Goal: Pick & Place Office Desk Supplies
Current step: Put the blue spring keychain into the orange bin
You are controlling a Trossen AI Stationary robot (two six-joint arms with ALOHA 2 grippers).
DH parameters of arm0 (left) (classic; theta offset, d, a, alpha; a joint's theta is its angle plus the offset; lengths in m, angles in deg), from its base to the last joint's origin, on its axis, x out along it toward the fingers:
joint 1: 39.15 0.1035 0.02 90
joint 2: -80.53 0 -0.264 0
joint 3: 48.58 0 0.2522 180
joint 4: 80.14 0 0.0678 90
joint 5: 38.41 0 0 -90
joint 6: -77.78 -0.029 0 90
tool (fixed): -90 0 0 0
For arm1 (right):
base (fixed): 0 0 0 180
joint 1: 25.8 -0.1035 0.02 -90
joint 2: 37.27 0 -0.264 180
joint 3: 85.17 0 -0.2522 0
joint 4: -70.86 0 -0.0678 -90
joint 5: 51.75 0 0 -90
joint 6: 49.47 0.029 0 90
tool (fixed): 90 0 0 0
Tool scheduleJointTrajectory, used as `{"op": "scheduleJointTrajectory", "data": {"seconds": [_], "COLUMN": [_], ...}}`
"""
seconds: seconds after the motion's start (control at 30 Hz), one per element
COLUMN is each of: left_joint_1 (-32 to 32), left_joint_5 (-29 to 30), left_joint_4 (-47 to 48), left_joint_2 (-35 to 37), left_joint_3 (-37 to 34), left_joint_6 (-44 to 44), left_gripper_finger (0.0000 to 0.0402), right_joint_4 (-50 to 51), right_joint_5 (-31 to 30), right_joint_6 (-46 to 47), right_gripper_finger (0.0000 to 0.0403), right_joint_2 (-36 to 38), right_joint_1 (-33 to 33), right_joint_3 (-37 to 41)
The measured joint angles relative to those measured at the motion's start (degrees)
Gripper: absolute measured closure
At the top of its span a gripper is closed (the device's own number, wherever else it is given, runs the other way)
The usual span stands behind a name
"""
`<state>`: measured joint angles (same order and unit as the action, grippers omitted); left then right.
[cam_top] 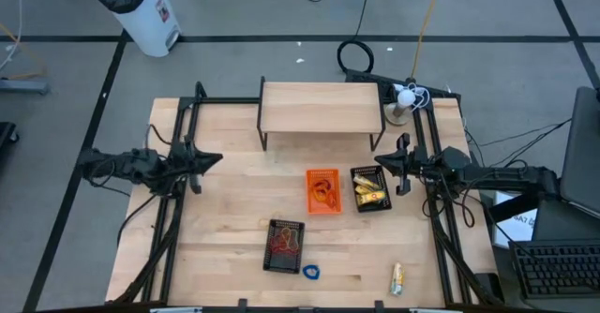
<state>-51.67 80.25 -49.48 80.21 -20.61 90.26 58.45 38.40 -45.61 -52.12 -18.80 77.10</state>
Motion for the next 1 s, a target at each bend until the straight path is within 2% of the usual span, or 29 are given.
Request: {"op": "scheduleJointTrajectory", "data": {"seconds": [0.2, 0.37, 0.77, 1.0], "left_joint_1": [2.0, 3.7, 5.5, 5.5], "left_joint_5": [-1.7, -2.6, -3.5, -8.6], "left_joint_4": [0.5, 0.6, -0.5, -0.7], "left_joint_2": [0.0, 0.0, 0.0, 0.0], "left_joint_3": [-1.3, -1.6, -8.3, -8.3], "left_joint_6": [-4.4, -4.4, -5.4, -6.4], "left_gripper_finger": [0.0400, 0.0400, 0.0400, 0.0398], "right_joint_4": [0.2, 0.2, -0.2, -1.1], "right_joint_5": [0.1, 0.0, 0.0, 0.0], "right_joint_6": [0.5, 0.0, 0.0, -0.5], "right_gripper_finger": [0.0403, 0.0403, 0.0403, 0.0403], "right_joint_2": [-0.3, -0.6, -0.8, -2.3], "right_joint_1": [0.0, 0.0, 0.0, 0.0], "right_joint_3": [0.0, 0.0, 0.0, 0.0]}}
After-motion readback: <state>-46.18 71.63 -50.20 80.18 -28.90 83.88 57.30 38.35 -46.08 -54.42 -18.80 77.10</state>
